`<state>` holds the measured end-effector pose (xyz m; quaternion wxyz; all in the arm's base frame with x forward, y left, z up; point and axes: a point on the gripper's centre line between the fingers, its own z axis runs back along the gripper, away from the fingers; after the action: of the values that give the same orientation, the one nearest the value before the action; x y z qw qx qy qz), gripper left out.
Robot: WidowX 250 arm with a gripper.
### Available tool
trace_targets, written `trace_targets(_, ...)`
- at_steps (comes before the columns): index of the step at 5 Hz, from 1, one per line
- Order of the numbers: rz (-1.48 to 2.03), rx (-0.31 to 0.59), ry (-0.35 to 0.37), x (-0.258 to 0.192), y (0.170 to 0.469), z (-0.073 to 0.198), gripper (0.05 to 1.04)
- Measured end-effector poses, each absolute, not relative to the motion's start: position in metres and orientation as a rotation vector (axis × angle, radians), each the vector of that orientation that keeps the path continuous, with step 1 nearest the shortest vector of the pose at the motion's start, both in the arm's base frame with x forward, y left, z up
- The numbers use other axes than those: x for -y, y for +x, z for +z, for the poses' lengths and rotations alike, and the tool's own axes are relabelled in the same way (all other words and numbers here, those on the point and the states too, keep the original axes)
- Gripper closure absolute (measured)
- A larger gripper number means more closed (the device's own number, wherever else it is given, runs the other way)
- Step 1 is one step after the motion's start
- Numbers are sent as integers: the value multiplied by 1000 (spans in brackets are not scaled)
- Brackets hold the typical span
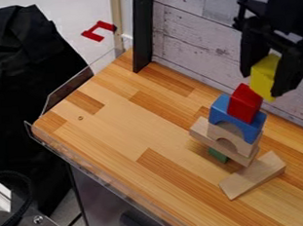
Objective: Put the yellow cube on top of the tower
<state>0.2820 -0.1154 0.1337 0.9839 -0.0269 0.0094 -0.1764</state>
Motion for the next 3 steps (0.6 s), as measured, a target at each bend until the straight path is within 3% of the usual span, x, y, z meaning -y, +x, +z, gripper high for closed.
trace_targets(3,-286,-26,-71,102,290,129,508)
